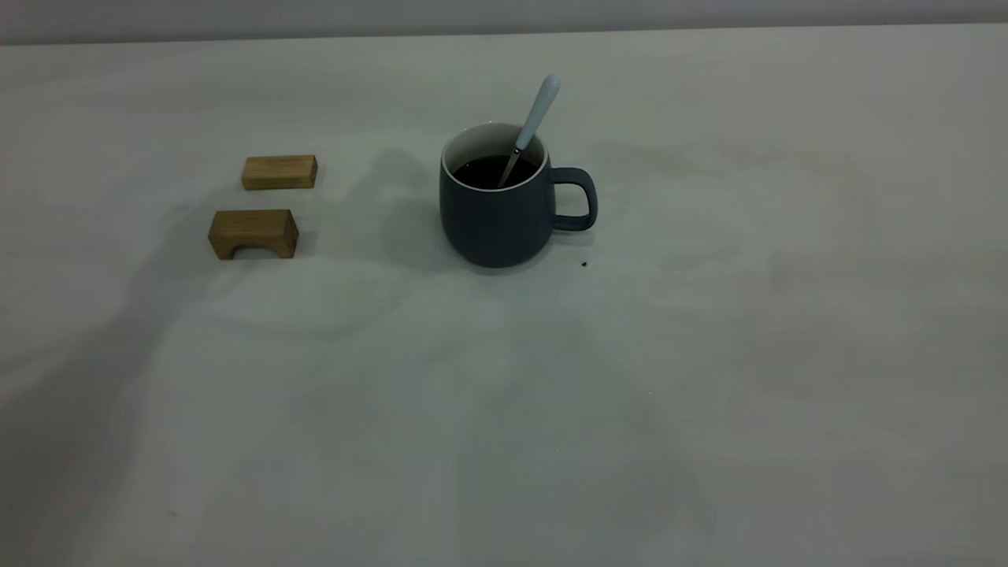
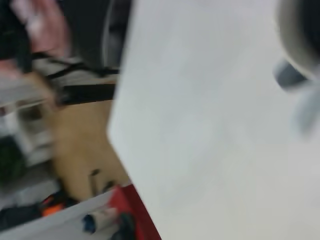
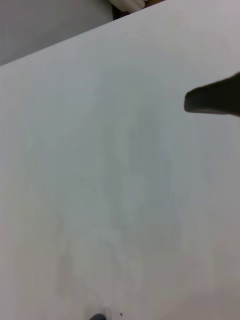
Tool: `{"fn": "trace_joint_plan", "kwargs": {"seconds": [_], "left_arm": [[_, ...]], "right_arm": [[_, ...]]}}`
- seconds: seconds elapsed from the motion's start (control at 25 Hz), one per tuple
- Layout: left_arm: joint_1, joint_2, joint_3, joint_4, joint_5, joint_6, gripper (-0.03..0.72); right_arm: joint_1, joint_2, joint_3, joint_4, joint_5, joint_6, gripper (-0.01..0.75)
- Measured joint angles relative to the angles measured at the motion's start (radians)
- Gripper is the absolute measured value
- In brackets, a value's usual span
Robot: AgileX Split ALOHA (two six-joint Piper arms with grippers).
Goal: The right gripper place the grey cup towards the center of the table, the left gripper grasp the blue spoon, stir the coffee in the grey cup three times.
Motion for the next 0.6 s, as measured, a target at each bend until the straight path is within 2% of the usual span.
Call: {"fn": "trace_joint_plan", "kwargs": {"seconds": [0.12,0.24,0.48,0.6], "left_arm": [[0.000,-0.072,0.000,0.036,-0.017,0.133,0.473],[0.002,-0.167,0.000,0.114,-0.051,0.192,0.456],[0.006,-0.325,0.000,0.204,-0.109,0.200,0.406],[0.006,-0.385,0.002,0.252,-0.143,0.116,0.355]], "right_arm": [[0.000,0.000,0.000,0.000,0.000,0.000,0.511],[0.000,0.000,0.000,0.000,0.000,0.000,0.511],[0.000,0.000,0.000,0.000,0.000,0.000,0.511],[0.000,0.000,0.000,0.000,0.000,0.000,0.511]]}}
